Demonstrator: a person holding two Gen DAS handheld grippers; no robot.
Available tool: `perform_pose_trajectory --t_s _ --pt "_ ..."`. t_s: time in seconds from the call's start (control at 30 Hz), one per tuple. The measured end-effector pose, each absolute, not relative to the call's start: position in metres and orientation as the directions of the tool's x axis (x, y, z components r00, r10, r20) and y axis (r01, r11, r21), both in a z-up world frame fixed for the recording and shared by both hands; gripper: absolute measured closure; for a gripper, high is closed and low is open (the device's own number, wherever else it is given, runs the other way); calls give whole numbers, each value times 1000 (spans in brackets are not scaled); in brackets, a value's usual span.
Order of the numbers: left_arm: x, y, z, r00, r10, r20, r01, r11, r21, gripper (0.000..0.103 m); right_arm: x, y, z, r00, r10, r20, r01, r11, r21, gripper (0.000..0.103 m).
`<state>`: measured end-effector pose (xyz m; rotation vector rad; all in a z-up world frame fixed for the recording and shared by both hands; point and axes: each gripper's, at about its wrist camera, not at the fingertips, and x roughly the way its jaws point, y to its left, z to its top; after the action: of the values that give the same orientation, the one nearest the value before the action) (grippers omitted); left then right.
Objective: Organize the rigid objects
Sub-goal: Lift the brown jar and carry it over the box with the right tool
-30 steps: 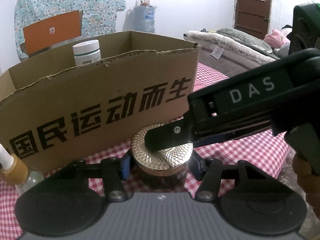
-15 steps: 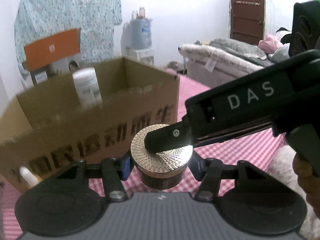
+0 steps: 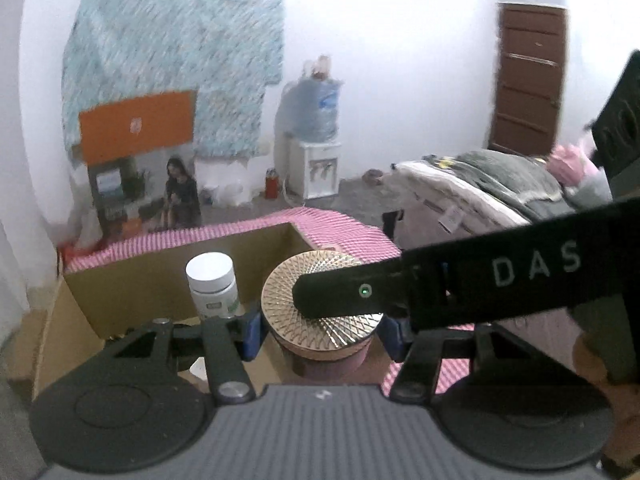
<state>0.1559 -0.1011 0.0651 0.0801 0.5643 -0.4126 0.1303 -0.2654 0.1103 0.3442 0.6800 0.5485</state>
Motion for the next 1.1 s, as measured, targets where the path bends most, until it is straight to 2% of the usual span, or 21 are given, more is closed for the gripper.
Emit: perform_pose_trajectory --t_s 0.23,0.43,0.63,1.1 --pt "227 -98 34 681 -326 -655 312 939 -144 46 225 -258 91 515 566 -644 -323 824 466 55" --pt "272 -94 13 613 -313 -726 247 948 -200 46 274 -244 61 436 533 -725 -313 845 433 54" --pt "303 -90 5 572 -317 -757 197 948 -248 46 302 -239 50 410 503 -761 -326 860 393 53" --pt "322 -87 -1 535 -327 -779 134 943 -304 44 322 -236 52 416 475 -775 -355 870 343 53"
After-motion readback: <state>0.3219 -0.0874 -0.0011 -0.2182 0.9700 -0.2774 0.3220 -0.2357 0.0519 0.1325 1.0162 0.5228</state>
